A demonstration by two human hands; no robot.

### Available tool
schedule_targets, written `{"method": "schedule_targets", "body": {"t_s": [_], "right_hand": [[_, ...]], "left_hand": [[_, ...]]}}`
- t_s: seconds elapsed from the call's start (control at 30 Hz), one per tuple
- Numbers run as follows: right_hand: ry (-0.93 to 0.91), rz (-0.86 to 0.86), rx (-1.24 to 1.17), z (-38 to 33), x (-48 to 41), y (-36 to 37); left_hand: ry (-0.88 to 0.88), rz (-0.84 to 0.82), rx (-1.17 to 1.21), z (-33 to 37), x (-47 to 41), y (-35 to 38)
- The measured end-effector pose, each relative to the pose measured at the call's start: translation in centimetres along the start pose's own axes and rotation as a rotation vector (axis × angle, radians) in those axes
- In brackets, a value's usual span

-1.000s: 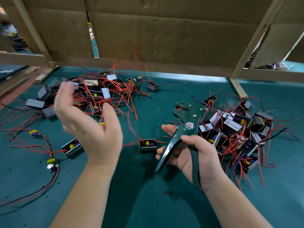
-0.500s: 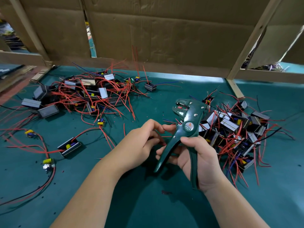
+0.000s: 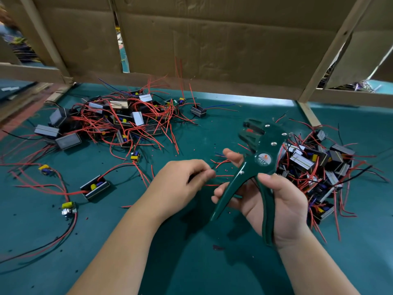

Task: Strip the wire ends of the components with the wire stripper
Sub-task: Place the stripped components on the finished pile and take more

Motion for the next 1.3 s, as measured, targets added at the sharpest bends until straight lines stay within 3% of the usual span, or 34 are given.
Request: {"method": "schedule_targets", "body": {"t_s": [0.1, 0.2, 0.33, 0.5, 0.67, 0.83, 1.3], "right_hand": [[-0.052, 0.022, -0.013, -1.4, 0.3, -0.8], [-0.071, 0.058, -0.014, -2.9, 0.5, -1.7], [0.078, 0.191, 0.062, -2.9, 0.1, -2.0], [0.380, 0.031, 0.105, -0.6, 0.2, -0.4], [0.446, -0.236, 0.026, 0.0, 0.7, 0.4], [0.451, -0.241, 0.061, 0.2, 0.7, 0.4], [0.450, -0.227, 0.151, 0.2, 0.7, 0.6]], "left_hand": [[-0.066, 0.084, 0.126, -0.2, 0.0, -0.4], [-0.159, 0.155, 0.424, 0.1, -0.3, -1.2], [-0.121, 0.173, 0.755, 1.0, -0.3, -2.3], [-0.066, 0.062, 0.621, 1.2, 0.1, -2.4], [-0.087, -0.036, 0.456, 1.1, 0.3, -1.9], [-0.052, -0.041, 0.241, 0.6, 0.6, -2.3], [-0.064, -0.061, 0.290, 0.8, 0.9, -3.2]]}}
Point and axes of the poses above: each hand's wrist, its own x-axis away from the middle knuckle, its own y-axis out of the palm, z = x × y, the point moved 1 cm from there along -x, towards the middle knuckle, and after that the axes turned 7 degrees about x, right-handed, at the moved point
